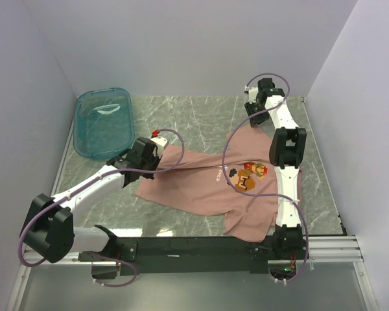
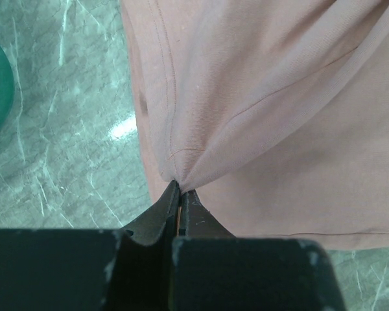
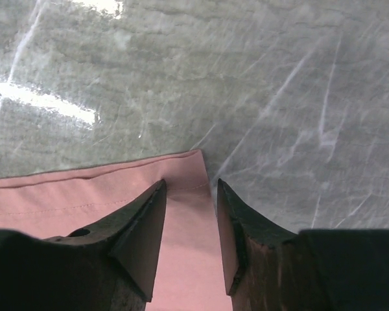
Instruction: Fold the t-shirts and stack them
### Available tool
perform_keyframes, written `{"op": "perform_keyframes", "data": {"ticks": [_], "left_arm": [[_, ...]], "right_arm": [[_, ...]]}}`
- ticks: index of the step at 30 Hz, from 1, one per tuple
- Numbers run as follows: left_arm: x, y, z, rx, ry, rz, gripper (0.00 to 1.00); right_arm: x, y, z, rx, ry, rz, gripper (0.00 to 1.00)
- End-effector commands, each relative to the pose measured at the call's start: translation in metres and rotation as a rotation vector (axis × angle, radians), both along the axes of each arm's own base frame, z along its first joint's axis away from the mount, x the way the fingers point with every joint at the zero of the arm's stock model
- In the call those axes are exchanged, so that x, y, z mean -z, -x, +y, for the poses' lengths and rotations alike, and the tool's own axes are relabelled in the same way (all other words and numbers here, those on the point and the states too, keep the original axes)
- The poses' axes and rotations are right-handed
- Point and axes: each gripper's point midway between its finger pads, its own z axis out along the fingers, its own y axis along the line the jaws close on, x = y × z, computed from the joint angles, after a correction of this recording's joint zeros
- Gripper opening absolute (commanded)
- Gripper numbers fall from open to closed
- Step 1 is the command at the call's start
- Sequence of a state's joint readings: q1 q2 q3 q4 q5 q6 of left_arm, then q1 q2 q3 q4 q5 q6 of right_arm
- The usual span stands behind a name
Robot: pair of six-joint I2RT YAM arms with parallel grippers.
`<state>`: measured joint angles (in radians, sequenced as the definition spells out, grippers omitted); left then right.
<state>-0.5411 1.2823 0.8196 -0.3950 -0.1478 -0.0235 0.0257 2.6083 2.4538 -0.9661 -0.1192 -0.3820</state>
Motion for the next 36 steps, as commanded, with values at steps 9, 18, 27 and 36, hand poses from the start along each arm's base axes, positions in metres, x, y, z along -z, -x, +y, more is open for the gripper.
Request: {"op": "perform_keyframes", "data": {"ticks": [9, 18, 27, 36], "left_arm": [[-0.017, -0.010, -0.010, -0.001, 0.022, -0.030, 0.00], [-0.022, -0.011, -0.010, -0.006, 0.035, -0.046, 0.00], [-0.056, -0.029, -0.015, -0.035, 0.083, -0.143, 0.00], [-0.135, -0.062, -0.020, -0.037, 0.174, -0.325, 0.00]], "right_arm": [[0.020, 0.014, 0.004, -0.018, -0.017, 0.082, 0.26], [-0.009, 0.004, 0.002, 0.002, -0.074, -0.004, 0.00], [-0.118, 0.032, 0.024, -0.117, -0.273, -0.222, 0.00], [-0.291, 0.083, 0.033, -0.198, -0.279, -0.561, 0.00]]}}
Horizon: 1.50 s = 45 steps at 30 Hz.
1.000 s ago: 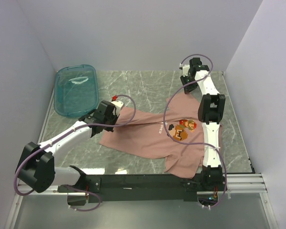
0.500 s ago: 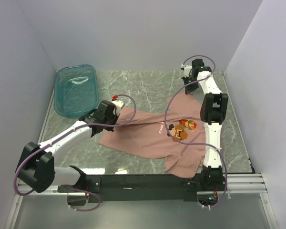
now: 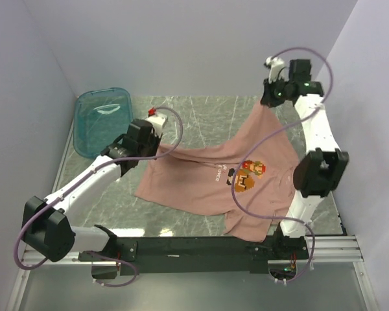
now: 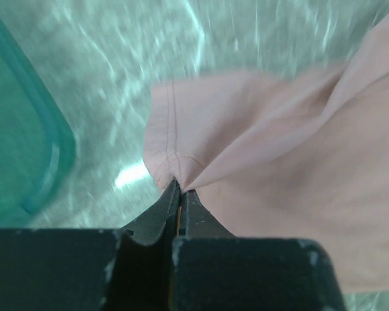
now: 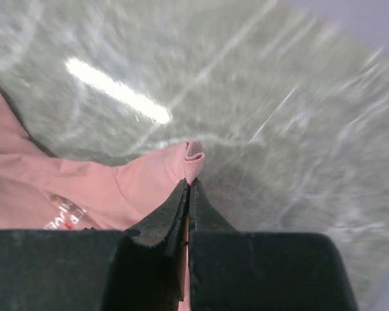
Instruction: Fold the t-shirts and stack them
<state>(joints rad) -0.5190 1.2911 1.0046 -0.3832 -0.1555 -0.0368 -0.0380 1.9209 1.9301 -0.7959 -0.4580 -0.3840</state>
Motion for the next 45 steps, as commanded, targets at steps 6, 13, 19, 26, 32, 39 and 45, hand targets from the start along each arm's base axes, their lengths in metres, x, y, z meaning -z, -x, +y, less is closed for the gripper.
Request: {"op": "perform_keyframes", "data": {"ticks": [6, 13, 19, 26, 32, 39, 45], "left_arm": [[-0.184, -0.029, 0.000, 0.006, 0.123, -0.445, 0.00], [-0.350, 0.006, 0.021, 0.009, 0.264, -0.860, 0.00], [-0.441, 0.068, 0.046, 0.043, 0.371, -1.132, 0.00], [-0.495, 0.135, 0.071, 0.079, 0.487, -1.312, 0.01], [-0.491, 0.129, 0.071, 0.069, 0.465, -1.270, 0.01], [-0.402, 0.055, 0.044, 0.013, 0.362, -1.027, 0.00], [-0.226, -0.033, 0.007, 0.007, 0.268, -0.656, 0.00]], "right_arm": [[-0.272, 0.058, -0.005, 0.025, 0.051, -0.621, 0.00], [-0.440, 0.164, -0.034, 0.246, 0.086, -1.143, 0.00], [-0.518, 0.263, -0.051, 0.379, 0.081, -1.429, 0.00], [-0.565, 0.347, -0.061, 0.475, 0.079, -1.659, 0.00], [-0.560, 0.337, -0.060, 0.459, 0.096, -1.641, 0.00], [-0.454, 0.204, -0.056, 0.352, 0.143, -1.256, 0.00], [-0.276, 0.102, -0.047, 0.203, 0.107, -0.841, 0.00]]}}
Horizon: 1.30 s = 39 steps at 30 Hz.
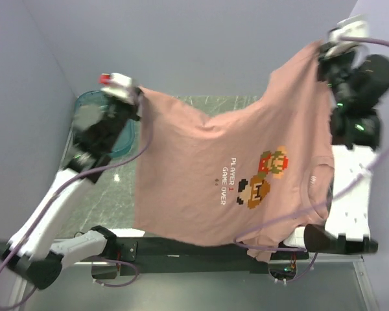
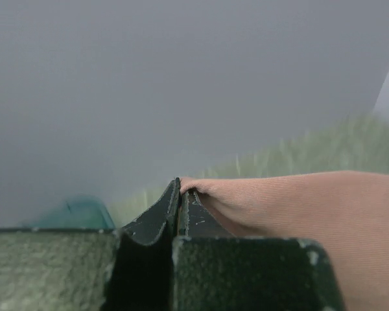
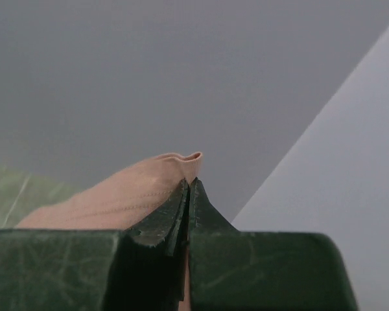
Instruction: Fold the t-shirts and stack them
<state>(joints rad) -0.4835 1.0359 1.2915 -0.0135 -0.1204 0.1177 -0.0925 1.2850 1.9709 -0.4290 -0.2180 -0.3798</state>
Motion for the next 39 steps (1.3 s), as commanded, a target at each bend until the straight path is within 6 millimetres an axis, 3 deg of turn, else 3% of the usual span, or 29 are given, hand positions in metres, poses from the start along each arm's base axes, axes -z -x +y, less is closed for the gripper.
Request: {"op": "perform_keyframes", "data": {"ticks": [1, 2, 3, 4, 5, 6, 7, 8, 9, 10, 11, 12, 13, 14, 15, 16, 17, 18, 20, 22, 27, 32, 39], "left_arm": [[0.102, -0.045, -0.016, 0.012, -0.029, 0.224, 0.00], [0.135, -0.065, -0.019, 0.002, -0.048, 0.288, 0.00], [0.163, -0.075, -0.022, 0.000, -0.065, 0.347, 0.00], [0.207, -0.094, -0.026, -0.001, -0.101, 0.444, 0.00], [0.230, -0.104, -0.027, -0.010, -0.114, 0.497, 0.00], [0.245, -0.115, -0.028, -0.015, -0.124, 0.544, 0.00], [0.263, -0.126, -0.026, -0.031, -0.141, 0.592, 0.00], [0.312, -0.139, -0.025, -0.065, -0.151, 0.712, 0.00], [0.316, -0.150, -0.025, -0.082, -0.140, 0.753, 0.00], [0.328, -0.159, -0.021, -0.106, -0.137, 0.788, 0.00], [0.357, -0.166, -0.017, -0.142, -0.151, 0.849, 0.00], [0.353, -0.177, -0.018, -0.157, -0.123, 0.854, 0.00], [0.357, -0.183, -0.013, -0.174, -0.110, 0.868, 0.00], [0.372, -0.189, -0.012, -0.192, -0.112, 0.897, 0.00], [0.362, -0.200, -0.013, -0.202, -0.090, 0.879, 0.00], [0.365, -0.204, -0.009, -0.217, -0.092, 0.892, 0.00], [0.378, -0.209, -0.008, -0.230, -0.100, 0.917, 0.00], [0.367, -0.221, -0.005, -0.249, -0.086, 0.895, 0.00], [0.376, -0.230, 0.005, -0.299, -0.090, 0.915, 0.00], [0.362, -0.244, 0.021, -0.365, -0.054, 0.878, 0.00], [0.333, -0.263, 0.038, -0.411, 0.016, 0.788, 0.00], [0.333, -0.275, 0.044, -0.405, 0.023, 0.787, 0.00], [0.315, -0.287, 0.046, -0.388, 0.044, 0.744, 0.00]], "right_arm": [[0.106, -0.052, 0.009, -0.101, -0.005, 0.206, 0.00], [0.163, -0.065, 0.015, -0.142, -0.014, 0.315, 0.00], [0.188, -0.071, 0.018, -0.172, 0.007, 0.348, 0.00], [0.213, -0.083, 0.021, -0.200, 0.022, 0.370, 0.00], [0.255, -0.088, 0.029, -0.250, 0.017, 0.441, 0.00], [0.273, -0.095, 0.033, -0.277, 0.034, 0.470, 0.00], [0.310, -0.110, 0.035, -0.290, 0.032, 0.544, 0.00], [0.323, -0.121, 0.032, -0.272, 0.031, 0.572, 0.00], [0.336, -0.132, 0.032, -0.262, 0.008, 0.602, 0.00], [0.372, -0.147, 0.030, -0.253, -0.018, 0.683, 0.00], [0.364, -0.164, 0.027, -0.236, -0.024, 0.669, 0.00], [0.374, -0.173, 0.022, -0.194, -0.053, 0.710, 0.00], [0.400, -0.185, 0.023, -0.190, -0.065, 0.769, 0.00], [0.387, -0.200, 0.021, -0.181, -0.058, 0.739, 0.00], [0.390, -0.209, 0.017, -0.148, -0.050, 0.744, 0.00], [0.412, -0.216, 0.018, -0.139, -0.046, 0.790, 0.00], [0.400, -0.228, 0.016, -0.125, -0.039, 0.759, 0.00], [0.400, -0.234, 0.012, -0.094, -0.042, 0.760, 0.00], [0.400, -0.249, 0.009, -0.076, -0.054, 0.747, 0.00], [0.396, -0.258, 0.009, -0.070, -0.074, 0.721, 0.00], [0.371, -0.270, 0.017, -0.094, -0.104, 0.658, 0.00], [0.359, -0.277, 0.031, -0.120, -0.078, 0.626, 0.00], [0.334, -0.284, 0.035, -0.110, -0.070, 0.567, 0.00]]}}
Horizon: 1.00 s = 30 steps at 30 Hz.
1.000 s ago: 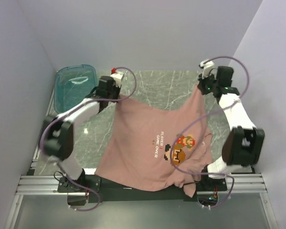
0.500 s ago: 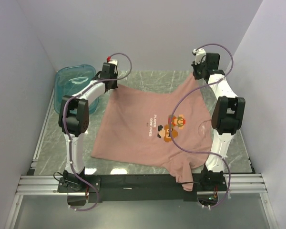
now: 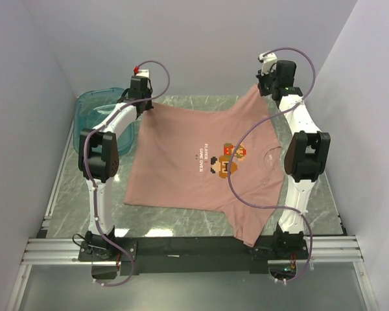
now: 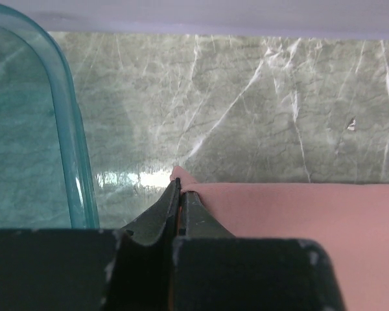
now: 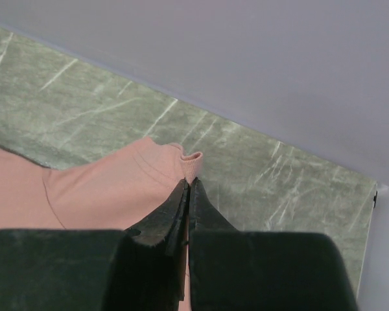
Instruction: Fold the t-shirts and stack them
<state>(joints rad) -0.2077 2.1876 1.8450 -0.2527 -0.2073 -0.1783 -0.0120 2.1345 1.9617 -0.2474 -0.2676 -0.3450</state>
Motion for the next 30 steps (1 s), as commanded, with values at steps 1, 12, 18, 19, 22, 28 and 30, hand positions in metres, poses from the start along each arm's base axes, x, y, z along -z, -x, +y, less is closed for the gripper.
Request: {"op": "perform_keyframes", "data": {"ticks": [1, 12, 18, 19, 22, 28, 30], "left_arm": [[-0.038, -0.018, 0.002, -0.006, 0.031, -0.104, 0.00], [-0.026, -0.007, 0.000, 0.056, 0.036, -0.075, 0.00], [-0.022, -0.007, 0.001, 0.068, 0.011, -0.070, 0.00], [-0.020, -0.007, 0.001, 0.070, 0.011, -0.067, 0.00], [-0.015, -0.010, -0.001, 0.072, 0.016, -0.062, 0.00], [-0.015, -0.007, -0.004, 0.094, 0.021, -0.062, 0.00], [-0.017, -0.004, -0.003, 0.098, 0.014, -0.065, 0.00]], "right_arm": [[-0.043, -0.012, -0.001, 0.017, 0.003, -0.117, 0.00], [-0.071, 0.039, 0.016, -0.067, -0.092, -0.097, 0.00], [-0.071, 0.080, 0.017, -0.090, -0.135, -0.058, 0.00], [-0.072, 0.085, 0.017, -0.095, -0.139, -0.055, 0.00], [-0.072, 0.104, 0.019, -0.115, -0.148, -0.040, 0.00], [-0.057, 0.135, 0.016, -0.110, -0.150, 0.001, 0.00], [-0.051, 0.143, 0.014, -0.107, -0.154, 0.010, 0.00]]}}
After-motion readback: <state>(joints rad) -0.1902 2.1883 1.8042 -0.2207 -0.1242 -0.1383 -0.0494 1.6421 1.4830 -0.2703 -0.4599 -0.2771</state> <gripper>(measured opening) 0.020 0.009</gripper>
